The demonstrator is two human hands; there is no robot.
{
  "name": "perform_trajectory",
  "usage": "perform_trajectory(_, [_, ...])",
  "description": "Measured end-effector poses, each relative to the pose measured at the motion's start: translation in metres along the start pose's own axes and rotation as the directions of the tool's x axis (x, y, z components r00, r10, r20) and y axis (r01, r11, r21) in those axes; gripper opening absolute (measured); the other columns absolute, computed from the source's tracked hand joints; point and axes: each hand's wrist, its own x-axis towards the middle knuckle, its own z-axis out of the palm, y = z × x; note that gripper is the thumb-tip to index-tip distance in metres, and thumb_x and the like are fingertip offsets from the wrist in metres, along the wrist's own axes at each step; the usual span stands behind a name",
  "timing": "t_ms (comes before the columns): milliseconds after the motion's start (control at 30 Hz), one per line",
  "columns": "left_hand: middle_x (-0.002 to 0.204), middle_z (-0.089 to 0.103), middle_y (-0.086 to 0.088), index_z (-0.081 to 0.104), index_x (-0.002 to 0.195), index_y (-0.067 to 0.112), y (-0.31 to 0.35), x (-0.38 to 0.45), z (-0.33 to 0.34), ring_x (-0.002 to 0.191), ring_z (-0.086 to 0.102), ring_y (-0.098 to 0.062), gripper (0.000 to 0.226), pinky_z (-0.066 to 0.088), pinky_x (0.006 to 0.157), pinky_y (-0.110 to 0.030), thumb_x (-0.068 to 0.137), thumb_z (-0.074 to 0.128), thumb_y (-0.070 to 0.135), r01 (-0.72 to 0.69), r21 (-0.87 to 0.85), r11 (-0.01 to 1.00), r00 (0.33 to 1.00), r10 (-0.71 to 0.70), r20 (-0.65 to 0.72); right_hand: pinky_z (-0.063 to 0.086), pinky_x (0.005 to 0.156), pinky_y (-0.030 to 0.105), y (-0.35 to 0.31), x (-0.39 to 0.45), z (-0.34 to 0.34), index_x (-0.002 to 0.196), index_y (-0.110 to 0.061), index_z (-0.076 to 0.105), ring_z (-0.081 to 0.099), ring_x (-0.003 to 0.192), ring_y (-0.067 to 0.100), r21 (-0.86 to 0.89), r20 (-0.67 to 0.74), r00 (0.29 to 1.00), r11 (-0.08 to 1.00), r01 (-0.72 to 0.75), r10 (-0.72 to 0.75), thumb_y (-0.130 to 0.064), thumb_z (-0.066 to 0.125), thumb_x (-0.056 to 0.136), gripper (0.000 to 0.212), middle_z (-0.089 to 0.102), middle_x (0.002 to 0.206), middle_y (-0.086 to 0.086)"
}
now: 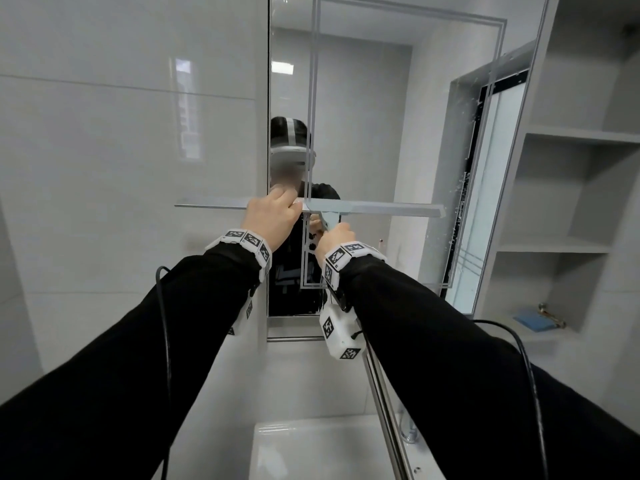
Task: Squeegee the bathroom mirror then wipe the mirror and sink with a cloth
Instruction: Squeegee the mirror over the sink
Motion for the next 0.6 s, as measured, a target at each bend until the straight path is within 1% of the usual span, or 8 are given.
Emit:
perform_trajectory(67, [0.09, 0.071, -0.002, 0.069, 0.07, 0.013, 0.002, -0.004, 0.002, 0.074, 0.067, -0.017, 0.013, 0.036, 0.037, -0.018, 0.068, 0.064, 0.001, 0.0, 0.011, 1.0, 1.0, 0.0, 0.0, 0.036, 0.077, 0.026, 0.003, -0.001, 0.003, 0.133, 0.0, 0.038, 0.054, 0.117, 0.028, -0.028, 0.005, 1.0, 1.0, 0.008, -0.008, -0.013, 0.049, 0.094, 0.042, 0.052, 0.131, 0.014])
perform_trajectory(167, [0.09, 0.071, -0.001, 0.07, 0.075, 0.013, 0.007, -0.01, 0.006, 0.079, 0.068, -0.016, 0.02, 0.038, 0.038, -0.019, 0.074, 0.053, 0.002, -0.005, 0.011, 1.0, 1.0, 0.005, 0.003, 0.044, 0.083, 0.028, 0.006, -0.004, 0.01, 0.126, 0.001, 0.04, 0.059, 0.113, 0.025, -0.064, -0.038, 0.996, 0.995, -0.078, 0.076, -0.012, 0.048, 0.096, 0.033, 0.057, 0.126, 0.012])
perform_trajectory(300, [0.088, 0.071, 0.003, 0.071, 0.072, 0.016, 0.013, -0.018, 0.008, 0.074, 0.067, -0.013, 0.014, 0.038, 0.036, -0.018, 0.064, 0.073, 0.005, -0.002, 0.015, 1.0, 0.998, 0.001, 0.058, 0.044, 0.079, 0.028, 0.014, -0.005, 0.018, 0.123, 0.001, 0.041, 0.061, 0.109, 0.025, -0.056, -0.043, 0.996, 0.995, -0.077, 0.074, -0.013, 0.047, 0.097, 0.03, 0.059, 0.123, 0.012])
perform_trajectory(433, [0.086, 0.071, 0.004, 0.072, 0.073, 0.017, 0.018, -0.022, 0.012, 0.07, 0.065, -0.012, 0.016, 0.04, 0.037, -0.018, 0.061, 0.076, 0.007, 0.006, 0.012, 1.0, 0.999, -0.006, 0.049, 0.034, 0.056, 0.013, 0.021, -0.005, 0.019, 0.123, 0.0, 0.043, 0.062, 0.107, 0.023, 0.017, -0.032, 0.999, 0.999, -0.039, 0.039, -0.009, 0.042, 0.098, 0.026, 0.06, 0.122, 0.007])
perform_trajectory(467, [0.085, 0.071, 0.004, 0.072, 0.073, 0.017, 0.018, -0.023, 0.013, 0.07, 0.065, -0.012, 0.016, 0.04, 0.037, -0.018, 0.061, 0.076, 0.007, 0.005, 0.016, 1.0, 0.999, -0.005, 0.039, 0.034, 0.052, 0.012, 0.022, -0.005, 0.019, 0.123, -0.001, 0.043, 0.062, 0.107, 0.023, 0.024, -0.031, 0.999, 0.999, -0.035, 0.036, -0.009, 0.042, 0.098, 0.026, 0.06, 0.122, 0.007])
perform_trajectory(500, [0.084, 0.071, 0.005, 0.072, 0.072, 0.018, 0.018, -0.023, 0.014, 0.069, 0.065, -0.012, 0.016, 0.04, 0.036, -0.018, 0.061, 0.075, 0.007, 0.002, 0.024, 1.0, 1.0, -0.003, 0.028, 0.034, 0.055, 0.013, 0.023, -0.005, 0.019, 0.123, -0.001, 0.043, 0.062, 0.107, 0.023, 0.015, -0.033, 0.999, 0.999, -0.037, 0.037, -0.009, 0.042, 0.098, 0.026, 0.06, 0.122, 0.008])
perform_trajectory(533, [0.083, 0.071, 0.005, 0.072, 0.072, 0.018, 0.018, -0.023, 0.014, 0.068, 0.065, -0.012, 0.016, 0.039, 0.036, -0.018, 0.061, 0.075, 0.007, -0.002, 0.032, 0.999, 1.0, 0.001, 0.017, 0.035, 0.062, 0.017, 0.024, -0.006, 0.019, 0.124, -0.001, 0.042, 0.061, 0.108, 0.024, -0.002, -0.036, 0.999, 0.999, -0.039, 0.039, -0.01, 0.042, 0.098, 0.027, 0.059, 0.122, 0.01])
perform_trajectory(600, [0.079, 0.07, 0.005, 0.071, 0.07, 0.017, 0.018, -0.024, 0.015, 0.064, 0.064, -0.013, 0.017, 0.038, 0.036, -0.017, 0.058, 0.075, 0.006, -0.019, 0.043, 0.999, 1.0, 0.019, -0.002, 0.033, 0.072, 0.024, 0.03, -0.007, 0.02, 0.13, -0.002, 0.039, 0.057, 0.112, 0.027, -0.026, -0.025, 1.0, 1.0, -0.012, 0.012, -0.013, 0.043, 0.097, 0.035, 0.055, 0.127, 0.012])
